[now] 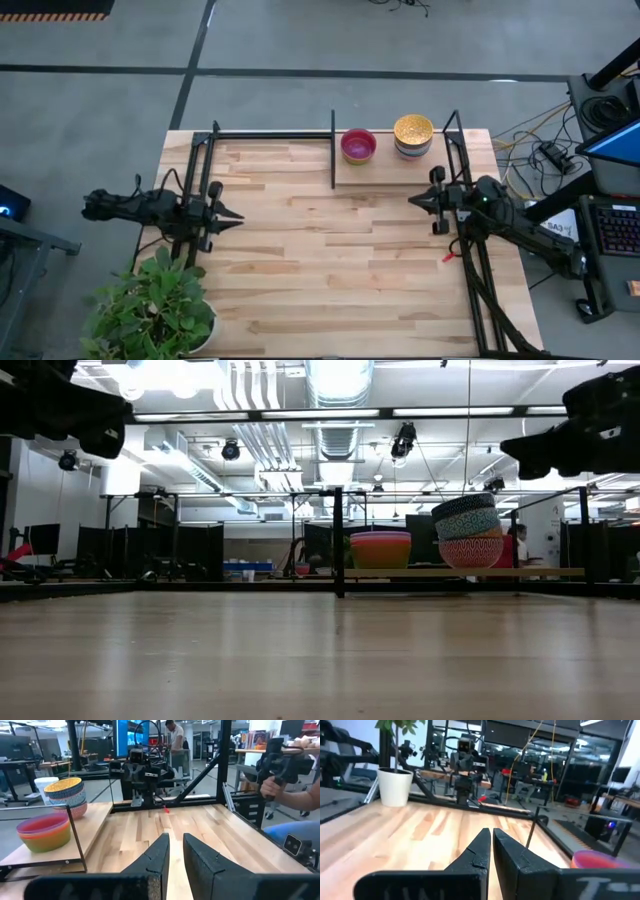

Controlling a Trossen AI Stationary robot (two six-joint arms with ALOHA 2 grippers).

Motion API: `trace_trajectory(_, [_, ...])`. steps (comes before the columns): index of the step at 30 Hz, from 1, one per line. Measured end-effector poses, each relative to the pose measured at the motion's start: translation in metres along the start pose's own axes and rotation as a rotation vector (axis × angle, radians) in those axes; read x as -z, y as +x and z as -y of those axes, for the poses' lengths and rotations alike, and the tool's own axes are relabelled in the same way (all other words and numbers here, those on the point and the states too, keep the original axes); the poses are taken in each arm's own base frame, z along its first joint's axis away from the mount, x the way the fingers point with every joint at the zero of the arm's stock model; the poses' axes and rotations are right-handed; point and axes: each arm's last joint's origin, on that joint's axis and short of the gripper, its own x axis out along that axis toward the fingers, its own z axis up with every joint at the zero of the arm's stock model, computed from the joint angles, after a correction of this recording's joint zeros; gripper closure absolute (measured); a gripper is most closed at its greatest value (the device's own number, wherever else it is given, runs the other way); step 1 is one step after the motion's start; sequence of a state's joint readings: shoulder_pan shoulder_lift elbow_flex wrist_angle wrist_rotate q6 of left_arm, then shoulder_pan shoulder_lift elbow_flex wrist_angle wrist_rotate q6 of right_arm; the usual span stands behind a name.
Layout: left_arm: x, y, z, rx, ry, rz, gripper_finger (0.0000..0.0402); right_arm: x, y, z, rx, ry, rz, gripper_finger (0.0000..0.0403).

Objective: Place and stack bowls onto a shelf
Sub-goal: Return to Home Position

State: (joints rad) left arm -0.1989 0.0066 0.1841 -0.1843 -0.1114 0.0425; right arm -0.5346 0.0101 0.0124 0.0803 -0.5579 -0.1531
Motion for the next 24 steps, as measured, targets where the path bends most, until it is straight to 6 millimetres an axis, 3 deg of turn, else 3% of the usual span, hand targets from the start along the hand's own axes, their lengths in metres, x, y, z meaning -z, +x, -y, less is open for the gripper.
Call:
trace_trajectory(4, [0.0, 0.0006, 0.0, -0.002, 0.0, -0.002, 0.0364, 0.0015, 0.0005, 0.0004, 0.008, -0.006, -0.016, 0.0391])
trace_trajectory(14, [0.0006, 0.0015, 0.0001, -0.001, 0.001, -0.011, 0.0364, 0.0077, 0.004, 0.0016, 0.009, 0.312, -0.076, 0.0391])
trace_trajectory(24, [0.0007, 0.0018, 0.0002, -0.001, 0.001, -0.012, 0.0364, 0.0087, 0.0044, 0.0017, 0.009, 0.336, -0.085, 0.0391])
